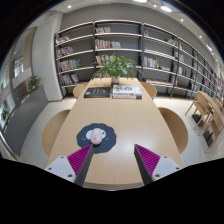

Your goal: Arrange mouse

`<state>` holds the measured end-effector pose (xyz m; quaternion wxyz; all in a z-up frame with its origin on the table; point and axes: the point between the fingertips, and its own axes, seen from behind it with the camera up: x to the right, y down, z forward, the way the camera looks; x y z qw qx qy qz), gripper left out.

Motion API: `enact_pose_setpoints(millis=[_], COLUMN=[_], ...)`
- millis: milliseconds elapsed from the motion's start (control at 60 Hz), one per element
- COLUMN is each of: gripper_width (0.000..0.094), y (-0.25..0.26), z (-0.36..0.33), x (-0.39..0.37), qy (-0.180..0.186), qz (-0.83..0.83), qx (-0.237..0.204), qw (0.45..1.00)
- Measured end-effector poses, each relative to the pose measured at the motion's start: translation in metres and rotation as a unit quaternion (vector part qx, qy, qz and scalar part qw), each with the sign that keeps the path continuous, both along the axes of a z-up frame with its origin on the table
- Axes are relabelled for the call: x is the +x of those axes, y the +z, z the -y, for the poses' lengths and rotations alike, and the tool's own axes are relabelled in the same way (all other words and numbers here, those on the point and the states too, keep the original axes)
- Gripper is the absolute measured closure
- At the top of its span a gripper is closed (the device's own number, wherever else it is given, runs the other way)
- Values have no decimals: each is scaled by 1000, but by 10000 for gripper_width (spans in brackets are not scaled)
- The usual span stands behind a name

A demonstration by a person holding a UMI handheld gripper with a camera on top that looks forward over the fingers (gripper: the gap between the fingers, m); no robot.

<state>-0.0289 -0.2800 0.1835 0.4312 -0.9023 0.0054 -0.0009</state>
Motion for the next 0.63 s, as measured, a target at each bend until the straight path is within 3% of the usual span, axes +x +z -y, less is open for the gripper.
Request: enact_pose_setpoints(millis=[633], gripper_width=[108], y=[16], z=[33], x=[6], qy=[-5], qz=[1], qx=[17], qw=[1000])
